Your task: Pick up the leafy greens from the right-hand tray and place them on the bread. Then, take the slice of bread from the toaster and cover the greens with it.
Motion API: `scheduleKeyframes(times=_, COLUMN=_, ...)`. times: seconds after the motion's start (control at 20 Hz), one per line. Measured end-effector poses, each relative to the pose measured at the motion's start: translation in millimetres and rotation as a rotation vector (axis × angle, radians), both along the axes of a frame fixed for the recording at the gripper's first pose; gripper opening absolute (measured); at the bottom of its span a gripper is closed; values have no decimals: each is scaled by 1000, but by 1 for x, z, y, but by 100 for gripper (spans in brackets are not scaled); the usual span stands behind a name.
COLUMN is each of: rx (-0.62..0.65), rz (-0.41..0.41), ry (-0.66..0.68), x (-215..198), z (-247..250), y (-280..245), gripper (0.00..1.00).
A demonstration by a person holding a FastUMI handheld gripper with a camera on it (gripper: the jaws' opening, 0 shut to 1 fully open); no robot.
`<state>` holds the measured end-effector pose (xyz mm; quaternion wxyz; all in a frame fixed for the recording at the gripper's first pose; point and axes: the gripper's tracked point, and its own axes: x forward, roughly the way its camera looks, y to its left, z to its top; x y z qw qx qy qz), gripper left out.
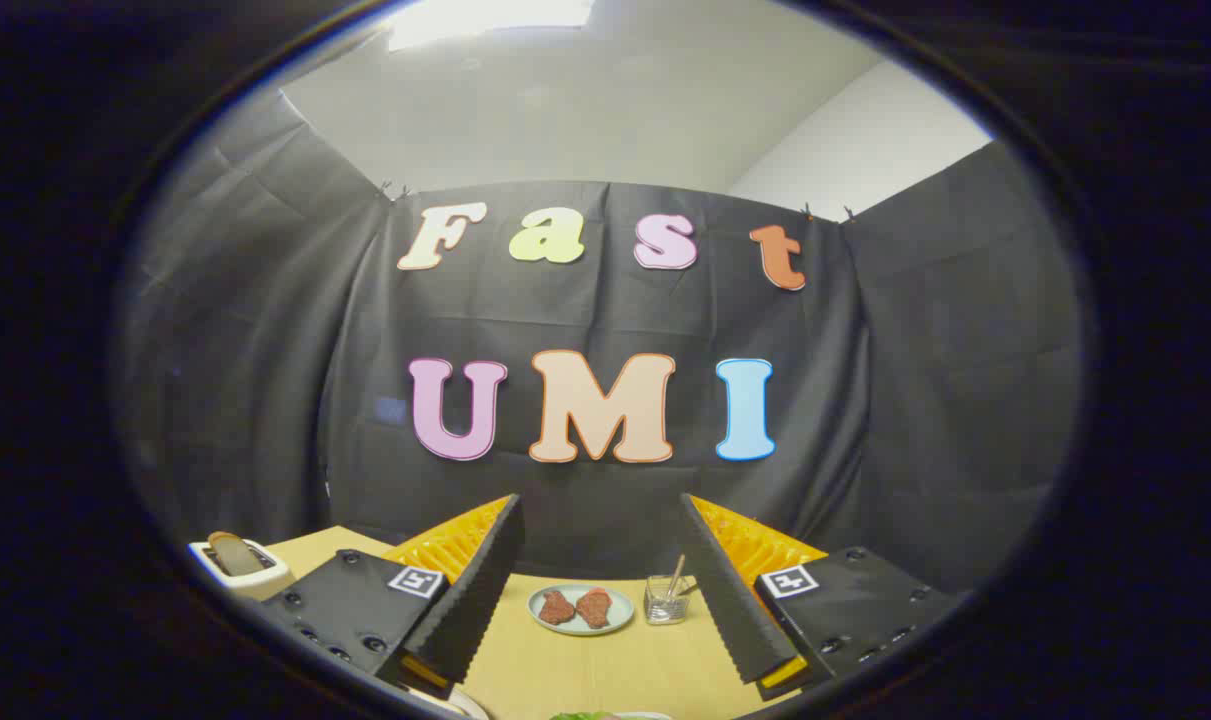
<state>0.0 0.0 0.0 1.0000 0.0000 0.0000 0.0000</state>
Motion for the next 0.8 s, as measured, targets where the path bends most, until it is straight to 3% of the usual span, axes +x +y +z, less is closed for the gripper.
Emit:
scheduleKeyframes(times=0.35, rx=-8, rz=-14, ry=20, x=4, z=-5, y=-15, gripper=99)
scheduleKeyframes(times=0.8, rx=-27, rz=25, ry=58, x=11, z=-21, y=-12, gripper=99)
